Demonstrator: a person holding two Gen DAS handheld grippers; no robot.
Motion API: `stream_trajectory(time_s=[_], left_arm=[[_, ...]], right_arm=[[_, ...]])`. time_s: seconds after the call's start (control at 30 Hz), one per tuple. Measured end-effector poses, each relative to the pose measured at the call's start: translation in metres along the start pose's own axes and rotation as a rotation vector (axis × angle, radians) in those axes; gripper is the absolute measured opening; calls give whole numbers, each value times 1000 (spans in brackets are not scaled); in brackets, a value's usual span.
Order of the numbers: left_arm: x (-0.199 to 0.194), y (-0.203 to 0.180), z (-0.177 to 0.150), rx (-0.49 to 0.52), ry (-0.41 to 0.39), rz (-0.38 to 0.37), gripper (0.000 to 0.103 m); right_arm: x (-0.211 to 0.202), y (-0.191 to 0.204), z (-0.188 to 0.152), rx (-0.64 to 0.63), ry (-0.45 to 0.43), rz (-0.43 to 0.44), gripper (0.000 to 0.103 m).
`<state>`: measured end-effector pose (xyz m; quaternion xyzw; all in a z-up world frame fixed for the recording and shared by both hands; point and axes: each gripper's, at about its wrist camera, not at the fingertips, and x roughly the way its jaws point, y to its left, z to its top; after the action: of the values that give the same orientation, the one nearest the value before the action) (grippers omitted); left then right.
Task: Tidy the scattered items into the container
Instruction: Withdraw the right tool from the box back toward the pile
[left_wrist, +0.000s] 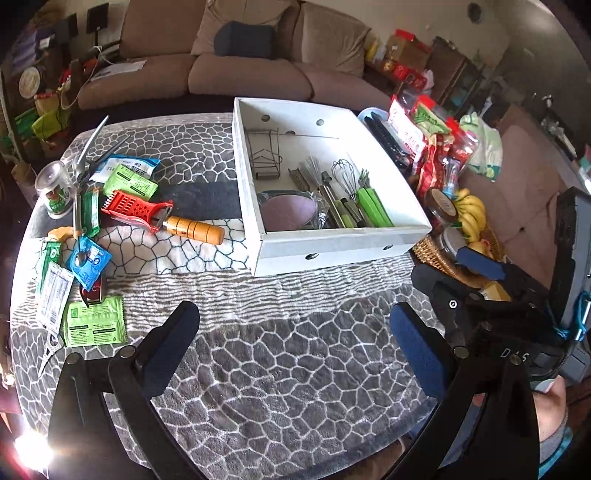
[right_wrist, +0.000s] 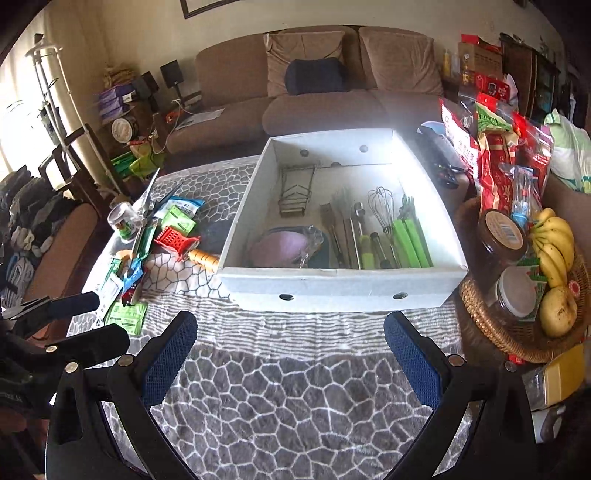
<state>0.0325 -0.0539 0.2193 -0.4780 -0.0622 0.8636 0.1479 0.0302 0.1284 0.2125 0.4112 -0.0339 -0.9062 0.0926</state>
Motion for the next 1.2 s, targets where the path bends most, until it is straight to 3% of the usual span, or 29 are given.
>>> stream_trajectory(time_s=[0.2, 0.53, 0.7, 1.03, 1.2], left_arm=[[-30, -3, -16, 12, -68, 72, 103], [-62, 15, -47, -7, -116, 145, 103], [-78, 32, -68, -9, -136, 255, 103], [-119, 92, -102, -153, -183, 314, 103], [-128, 144, -110, -277, -180, 256, 103]], right_arm=[[-28, 16, -6, -8, -43, -21, 103], [-47, 56, -24, -53, -53, -19, 103], [-49, 75, -34, -47, -54, -10, 103], [-55, 132, -52, -143, -40, 34, 103], [-42, 151, -64, -177, -9, 124, 103]])
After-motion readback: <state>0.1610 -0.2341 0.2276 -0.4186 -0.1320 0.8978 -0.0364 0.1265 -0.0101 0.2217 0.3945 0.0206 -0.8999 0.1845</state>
